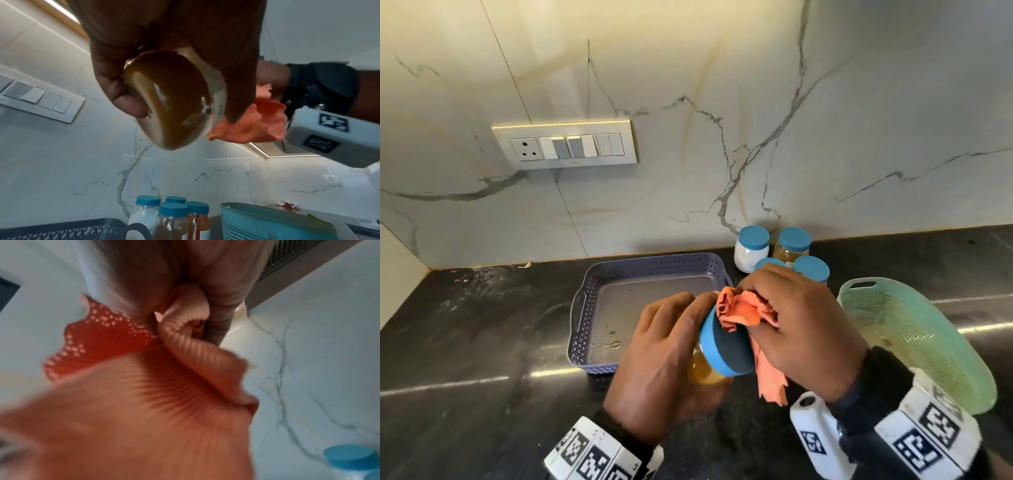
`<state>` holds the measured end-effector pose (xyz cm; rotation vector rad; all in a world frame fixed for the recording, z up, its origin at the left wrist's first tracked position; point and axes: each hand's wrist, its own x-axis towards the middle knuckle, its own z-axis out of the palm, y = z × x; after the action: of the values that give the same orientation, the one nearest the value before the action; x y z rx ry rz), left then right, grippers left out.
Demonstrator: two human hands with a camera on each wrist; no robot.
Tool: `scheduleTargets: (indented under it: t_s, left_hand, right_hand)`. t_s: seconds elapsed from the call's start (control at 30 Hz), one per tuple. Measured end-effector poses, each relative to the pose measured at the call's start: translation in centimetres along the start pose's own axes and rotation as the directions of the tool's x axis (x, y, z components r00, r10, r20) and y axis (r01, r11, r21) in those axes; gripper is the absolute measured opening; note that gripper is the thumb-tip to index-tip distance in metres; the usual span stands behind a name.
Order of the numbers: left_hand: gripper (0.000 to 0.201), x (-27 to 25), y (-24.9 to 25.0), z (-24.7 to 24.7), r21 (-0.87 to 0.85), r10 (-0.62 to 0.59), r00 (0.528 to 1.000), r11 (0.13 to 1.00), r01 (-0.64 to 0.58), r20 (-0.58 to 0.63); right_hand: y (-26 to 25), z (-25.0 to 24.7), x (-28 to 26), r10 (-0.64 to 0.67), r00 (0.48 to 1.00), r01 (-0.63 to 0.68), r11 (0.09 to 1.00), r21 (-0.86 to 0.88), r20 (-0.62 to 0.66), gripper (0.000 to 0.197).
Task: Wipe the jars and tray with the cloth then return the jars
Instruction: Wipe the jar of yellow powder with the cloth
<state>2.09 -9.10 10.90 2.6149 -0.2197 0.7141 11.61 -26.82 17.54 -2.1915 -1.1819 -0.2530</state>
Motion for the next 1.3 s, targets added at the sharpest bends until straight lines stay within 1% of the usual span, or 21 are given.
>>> scheduleTargets:
  t_s: [0.13,0.17,0.27,0.3,0.33,0.43,0.5,0.57,0.6,0.7,0.77,0.83,0.87,0.9,0.93,0.97,1.0,1.07,1.17,1.23,1.3]
  left_hand:
    - [0.093,-0.1,-0.1,-0.6,0.001,0.012,1.000,1.000,-0.012,0.009]
    - [0.094,-0.2,0.0,-0.7,0.016,0.005,1.000,1.000,-0.005,0.017]
    - [0.093,0.1,0.5,-0.4,0.024,0.011,1.000,1.000,-0.011,-0.004]
    - [0.092,0.2,0.6,-0.4,0.009,0.020,1.000,1.000,-0.020,-0.021]
    - [0.094,0.3,0.5,-0.5,-0.016,0.022,0.999,1.000,-0.023,-0.041]
    - [0.100,0.3,0.0,-1.2,-0.089,0.006,0.998,0.996,-0.012,-0.065]
    - [0.097,0.1,-0.1,-1.2,-0.099,-0.033,0.996,0.995,0.025,-0.085]
    - [0.095,0.2,0.0,-1.1,-0.102,-0.064,0.993,0.993,0.054,-0.097]
    - [0.095,0.2,0.1,-1.1,-0.108,-0.065,0.993,0.993,0.054,-0.102]
    - [0.100,0.6,0.1,-1.5,-0.111,-0.026,0.994,0.994,0.014,-0.104]
    - [0.102,0.7,0.1,-1.6,-0.118,-0.020,0.996,0.993,0.009,-0.090]
    - [0.099,0.7,0.2,-1.4,-0.164,-0.084,0.994,0.984,0.071,-0.070]
    - [0.096,0.6,0.2,-1.4,-0.231,-0.148,0.987,0.964,0.130,-0.063]
    - [0.091,0.4,0.3,-1.3,-0.346,-0.236,0.971,0.915,0.207,-0.042]
    - [0.089,0.3,0.4,-1.3,-0.486,-0.324,0.946,0.827,0.282,-0.002]
    - [0.088,0.3,0.4,-1.4,-0.612,-0.390,0.919,0.714,0.340,0.056]
    - [0.089,0.3,0.2,-1.4,-0.713,-0.434,0.893,0.588,0.383,0.121]
    - [0.094,0.3,-0.3,-1.5,-0.814,-0.463,0.858,0.395,0.426,0.224]
    - [0.103,0.4,-0.1,-1.8,-0.870,-0.477,0.808,0.161,0.466,0.345]
    - [0.106,0.5,0.0,-2.0,-0.878,-0.478,0.793,0.089,0.471,0.377]
    - [0.108,0.5,0.1,-2.1,-0.880,-0.483,0.786,0.063,0.470,0.385]
  right_hand:
    - [-1.6,0.4,-1.9,-0.119,0.987,0.117,0.993,0.021,0.104,0.022]
    - [-1.2,0.4,-2.1,-0.114,0.989,0.113,0.993,0.017,0.095,0.021]
    - [0.0,-0.1,-1.3,-0.007,1.000,0.008,1.000,0.021,-0.018,0.023]
    - [-0.2,-0.1,-1.3,-0.005,0.999,0.006,1.000,0.021,-0.032,0.024]
    - [-0.7,-0.1,-1.4,-0.026,0.999,0.026,0.999,0.029,-0.021,0.024]
    - [-1.8,0.0,-2.8,-0.108,0.991,0.105,0.993,0.046,0.080,0.022]
    - [-0.6,-0.3,-2.9,-0.069,0.993,0.068,0.998,0.018,0.096,0.019]
    - [0.4,-0.4,-2.5,-0.003,0.998,0.004,1.000,-0.021,0.057,0.022]
    - [0.4,-0.3,-2.5,0.002,0.999,-0.001,1.000,-0.015,0.041,0.024]
    - [-1.2,-0.1,-3.2,-0.103,0.994,0.101,0.991,0.089,0.027,0.018]
    - [-1.3,-0.1,-3.6,-0.157,0.987,0.154,0.983,0.095,0.022,0.019]
    - [0.5,-0.2,-3.2,-0.085,0.996,0.084,0.996,0.036,0.025,0.019]
    - [1.5,-0.2,-3.0,-0.027,1.000,0.027,1.000,-0.001,0.012,0.023]
    - [2.4,-0.3,-2.9,0.024,1.000,-0.025,1.000,-0.014,-0.016,0.024]
    - [3.0,-0.3,-3.0,0.060,0.996,-0.060,0.998,0.006,-0.061,0.021]
    - [3.2,-0.4,-3.1,0.079,0.991,-0.073,0.996,0.053,-0.110,0.015]
    - [3.1,-0.5,-3.2,0.086,0.984,-0.069,0.992,0.109,-0.158,0.014]
    - [2.5,-0.2,-3.3,0.104,0.970,-0.063,0.980,0.190,-0.218,0.026]
    - [1.4,0.7,-3.0,0.107,0.967,-0.055,0.974,0.219,-0.232,0.031]
    - [0.8,1.0,-2.6,0.090,0.964,-0.032,0.973,0.226,-0.249,0.031]
    - [0.3,0.9,-2.0,0.056,0.962,0.007,0.974,0.227,-0.269,0.030]
